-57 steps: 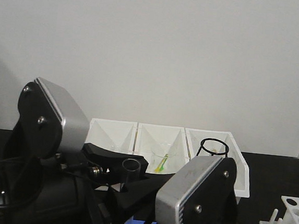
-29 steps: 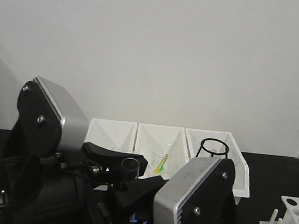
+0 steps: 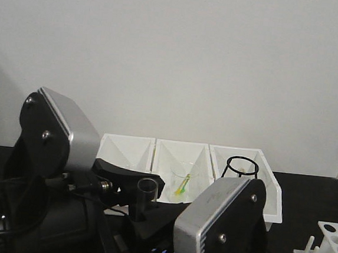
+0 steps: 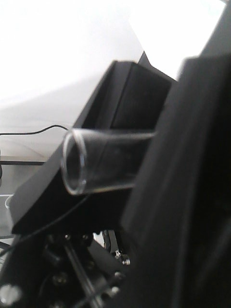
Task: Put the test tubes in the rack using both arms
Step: 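Grasp the tube with the right gripper and open the left gripper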
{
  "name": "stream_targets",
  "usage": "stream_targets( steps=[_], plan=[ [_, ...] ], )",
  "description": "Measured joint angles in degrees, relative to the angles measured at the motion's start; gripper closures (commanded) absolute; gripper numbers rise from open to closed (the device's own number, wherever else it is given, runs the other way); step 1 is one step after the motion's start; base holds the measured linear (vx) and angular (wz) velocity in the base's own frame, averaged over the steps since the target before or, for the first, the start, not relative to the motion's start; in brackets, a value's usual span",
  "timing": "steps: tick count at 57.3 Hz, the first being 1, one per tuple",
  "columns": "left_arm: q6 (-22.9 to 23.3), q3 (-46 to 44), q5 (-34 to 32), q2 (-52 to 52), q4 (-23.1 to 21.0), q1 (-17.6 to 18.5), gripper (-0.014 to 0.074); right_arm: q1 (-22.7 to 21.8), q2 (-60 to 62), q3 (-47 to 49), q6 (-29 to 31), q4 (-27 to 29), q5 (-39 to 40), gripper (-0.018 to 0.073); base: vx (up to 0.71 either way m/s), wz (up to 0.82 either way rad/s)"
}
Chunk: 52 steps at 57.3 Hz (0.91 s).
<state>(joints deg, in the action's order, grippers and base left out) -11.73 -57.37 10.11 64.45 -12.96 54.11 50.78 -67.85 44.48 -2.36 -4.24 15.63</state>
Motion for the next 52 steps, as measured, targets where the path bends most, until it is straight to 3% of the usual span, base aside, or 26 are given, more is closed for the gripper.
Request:
stream_targets(
  steps=[6,29,39,52],
  plan=[
    [0.0,-0.06,-0.06,0.0,-0.18,-0.07,0.0061,0.0,0.0,0.0,0.0,0.0,-0.46,0.0567,0.0,0.0],
    [-0.83,-9.62,8.16,1.15,1.38,-0.45,0.0085,0.0,0.97,1.03,0.16,-0.05,3.31,0.0567,0.0,0.0],
    [-0.33,-13.98,3.52,-0.02,0.74,-0.02,0.0099,0.0,-0.26,0.03,0.16,-0.05,-2.82,0.0567,0.0,0.0],
    [-0.33,-14.19,7.97,-0.01,1.8,0.0,0.0099,0.0,-0.32,-0.09,0.16,-0.05,-3.33,0.0567,0.0,0.0]
  ],
)
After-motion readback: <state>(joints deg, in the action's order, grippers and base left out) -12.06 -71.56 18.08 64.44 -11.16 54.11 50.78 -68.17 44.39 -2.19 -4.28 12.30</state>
